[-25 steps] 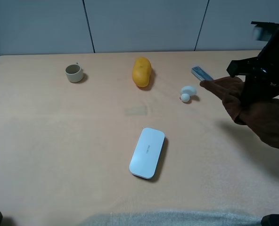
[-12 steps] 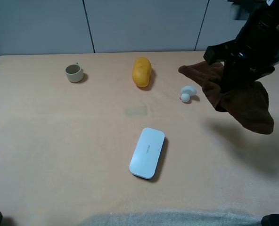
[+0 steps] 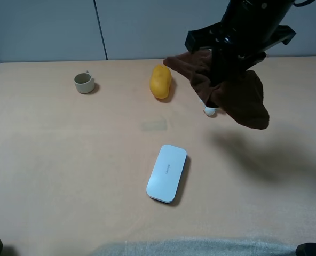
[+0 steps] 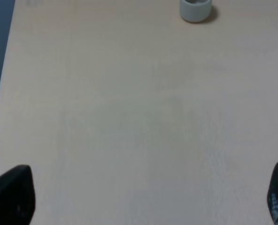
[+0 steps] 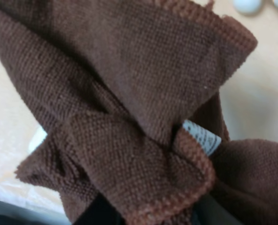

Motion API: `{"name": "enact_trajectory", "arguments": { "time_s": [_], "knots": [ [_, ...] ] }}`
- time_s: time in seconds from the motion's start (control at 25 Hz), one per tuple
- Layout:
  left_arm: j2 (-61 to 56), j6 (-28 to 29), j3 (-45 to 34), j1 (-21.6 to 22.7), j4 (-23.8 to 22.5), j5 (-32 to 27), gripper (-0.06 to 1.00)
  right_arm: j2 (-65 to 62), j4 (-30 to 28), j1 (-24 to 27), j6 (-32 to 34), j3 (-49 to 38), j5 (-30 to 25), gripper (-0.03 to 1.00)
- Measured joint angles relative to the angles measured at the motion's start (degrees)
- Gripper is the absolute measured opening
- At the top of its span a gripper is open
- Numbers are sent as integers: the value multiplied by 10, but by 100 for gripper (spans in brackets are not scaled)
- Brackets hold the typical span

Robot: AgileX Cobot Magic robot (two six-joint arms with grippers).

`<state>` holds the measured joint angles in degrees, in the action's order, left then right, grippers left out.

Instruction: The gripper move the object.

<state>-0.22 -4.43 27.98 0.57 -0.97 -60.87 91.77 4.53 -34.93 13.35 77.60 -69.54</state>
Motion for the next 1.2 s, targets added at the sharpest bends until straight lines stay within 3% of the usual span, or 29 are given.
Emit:
{"name": "enact_trajectory", "arguments": {
  "time_s": [0.56,1.2],
  "knots": [
    [0,0,0,0,0,0,99,122,-2,-96,3,162,-1,13],
    [0,0,0,0,0,0,99,248,-2,-171,3,348,-2,13]
  ]
}}
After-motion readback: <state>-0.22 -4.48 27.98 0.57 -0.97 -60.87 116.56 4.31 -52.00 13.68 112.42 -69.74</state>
